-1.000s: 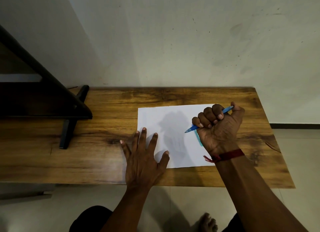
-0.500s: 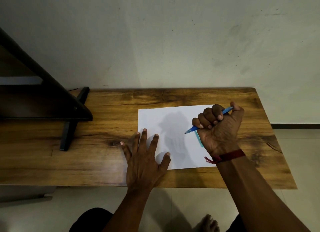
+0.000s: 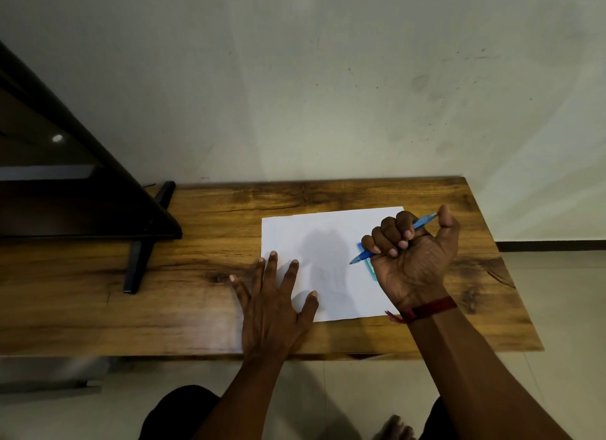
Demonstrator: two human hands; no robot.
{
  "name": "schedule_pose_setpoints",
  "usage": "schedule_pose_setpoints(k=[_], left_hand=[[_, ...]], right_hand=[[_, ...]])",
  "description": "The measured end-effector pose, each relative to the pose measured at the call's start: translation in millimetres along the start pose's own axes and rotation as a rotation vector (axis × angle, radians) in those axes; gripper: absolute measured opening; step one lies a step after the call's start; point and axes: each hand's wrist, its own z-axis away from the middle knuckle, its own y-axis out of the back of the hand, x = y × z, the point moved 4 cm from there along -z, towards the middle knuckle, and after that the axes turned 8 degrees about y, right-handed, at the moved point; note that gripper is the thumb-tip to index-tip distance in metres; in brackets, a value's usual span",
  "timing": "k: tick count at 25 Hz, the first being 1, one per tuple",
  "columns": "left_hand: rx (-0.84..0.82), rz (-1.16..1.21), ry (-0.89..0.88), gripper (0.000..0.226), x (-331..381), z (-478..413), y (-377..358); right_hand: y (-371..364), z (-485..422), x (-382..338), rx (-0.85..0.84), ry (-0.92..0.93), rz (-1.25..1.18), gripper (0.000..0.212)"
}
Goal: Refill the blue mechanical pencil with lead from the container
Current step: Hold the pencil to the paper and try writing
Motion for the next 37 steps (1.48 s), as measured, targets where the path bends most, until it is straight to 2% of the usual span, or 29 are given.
schedule_pose_setpoints(k=[6,11,15,23,28,31,34,37], left_hand=[[0.021,-0.017,-0.003,0.07,-2,-1,-4],[-0.016,-0.007,0.018,0.069,-1,-2,0],[-0.045,-0.026,0.023,0.068,0,-1,1],[-0.009,-0.054,0.023,0.071,0,-1,0],[0.001,-0.044,0.01,0.071,0,-1,1],[0.002,-0.036,0.006,0.071,1,-1,1],[0.005,-0.037,0.009,0.072,0,-1,2],[0.01,-0.038,0.005,0.072,0,-1,1]], right_hand=[[3,-7,3,0.017,0.023,0.015,0.052],[1,1,1,0.014,-0.017,0.013,0.062],[-1,0,5,0.064,-0.005,0.052,0.056],[1,-4,9,0.034,0.0,0.026,0.058],[1,-12,8,0.072,-0.002,0.003,0.051],[1,-10,11,0.06,-0.012,-0.028,0.055],[-2,-11,11,0.054,-0.023,0.003,0.059],[-1,-11,11,0.075,-0.01,0.028,0.054]])
